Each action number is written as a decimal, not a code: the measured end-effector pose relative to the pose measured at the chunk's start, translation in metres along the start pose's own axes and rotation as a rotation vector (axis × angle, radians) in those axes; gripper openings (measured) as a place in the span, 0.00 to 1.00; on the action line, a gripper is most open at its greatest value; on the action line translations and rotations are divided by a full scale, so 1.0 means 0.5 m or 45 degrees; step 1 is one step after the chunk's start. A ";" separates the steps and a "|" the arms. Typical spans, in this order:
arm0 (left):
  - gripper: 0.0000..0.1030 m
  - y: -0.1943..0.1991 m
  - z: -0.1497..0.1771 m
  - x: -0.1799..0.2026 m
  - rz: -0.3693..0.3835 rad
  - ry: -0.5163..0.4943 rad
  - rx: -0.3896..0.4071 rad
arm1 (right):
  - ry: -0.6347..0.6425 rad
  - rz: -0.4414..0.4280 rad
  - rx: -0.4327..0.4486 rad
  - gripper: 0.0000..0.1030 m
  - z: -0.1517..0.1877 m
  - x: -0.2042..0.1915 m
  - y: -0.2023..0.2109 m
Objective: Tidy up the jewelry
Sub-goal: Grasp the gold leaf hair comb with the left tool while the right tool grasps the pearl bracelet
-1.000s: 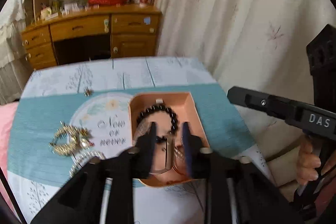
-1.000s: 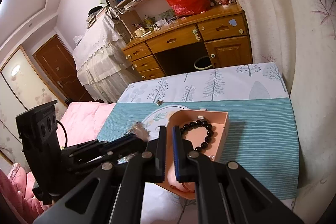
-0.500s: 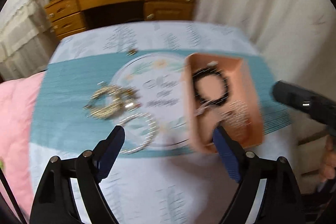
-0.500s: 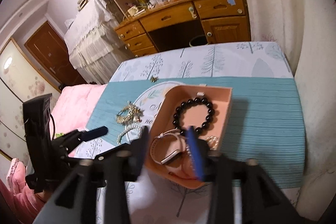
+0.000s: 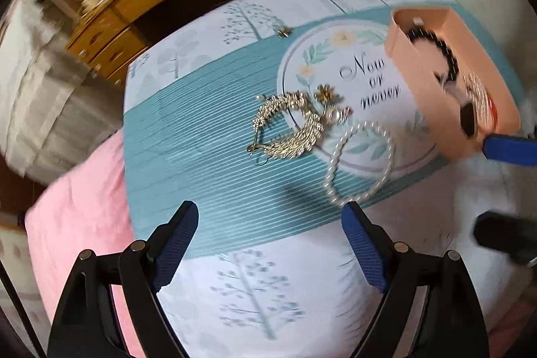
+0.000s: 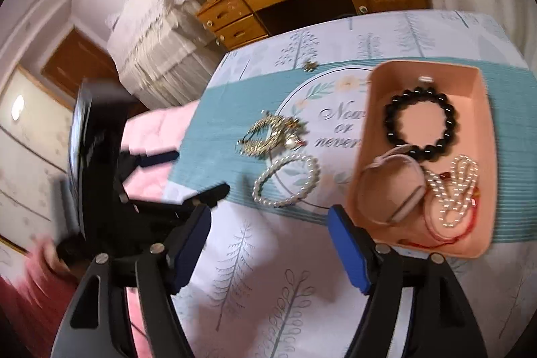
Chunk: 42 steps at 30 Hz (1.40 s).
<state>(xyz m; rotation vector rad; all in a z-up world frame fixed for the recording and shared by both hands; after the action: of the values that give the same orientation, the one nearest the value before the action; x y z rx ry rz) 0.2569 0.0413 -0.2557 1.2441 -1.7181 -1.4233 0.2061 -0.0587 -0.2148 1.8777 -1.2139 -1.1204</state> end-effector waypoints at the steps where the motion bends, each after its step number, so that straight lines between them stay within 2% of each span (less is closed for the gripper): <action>1: 0.84 -0.005 0.000 -0.004 0.016 -0.039 -0.020 | 0.040 0.051 0.011 0.72 0.008 -0.011 -0.011; 5: 0.91 -0.025 -0.010 -0.008 0.131 -0.083 -0.062 | 0.090 0.205 0.051 0.72 0.033 -0.025 -0.056; 9: 0.92 -0.057 -0.040 -0.012 0.258 -0.054 -0.081 | 0.029 0.338 0.068 0.72 0.049 -0.009 -0.102; 14: 0.94 -0.104 -0.071 -0.012 0.366 -0.015 -0.111 | 0.089 0.475 0.088 0.72 0.045 0.000 -0.142; 22: 0.94 -0.163 -0.123 -0.014 0.419 0.008 -0.125 | 0.175 0.516 0.118 0.79 0.025 -0.021 -0.180; 33: 0.94 -0.202 -0.159 -0.017 0.439 0.016 -0.109 | 0.205 0.554 0.169 0.80 -0.027 -0.013 -0.214; 36: 0.86 -0.203 -0.165 -0.018 0.439 -0.001 -0.096 | 0.201 0.556 0.174 0.80 -0.031 -0.014 -0.216; 38: 0.72 -0.198 -0.166 -0.017 0.418 -0.031 -0.085 | 0.205 0.555 0.181 0.74 -0.033 -0.015 -0.215; 40: 0.69 -0.195 -0.165 -0.011 0.391 -0.060 -0.078 | 0.218 0.550 0.191 0.53 -0.035 -0.019 -0.210; 42: 0.68 -0.192 -0.165 -0.008 0.390 -0.061 -0.070 | 0.226 0.545 0.185 0.42 -0.038 -0.019 -0.211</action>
<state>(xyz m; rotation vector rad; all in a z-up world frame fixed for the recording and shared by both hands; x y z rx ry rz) 0.3584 0.0110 -0.3255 0.8787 -1.7989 -1.3146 0.2622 -0.0089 -0.2919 1.6665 -1.5312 -0.6376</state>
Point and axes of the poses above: each gripper's, at about its wrist camera, not at the fingertips, and y roughly against the way its jaws point, x to its right, z to its underside, the point moved 10 cm from there along -y, roughly the way its jaws point, and after that the axes turned 5 degrees about z, right-handed, at the moved point
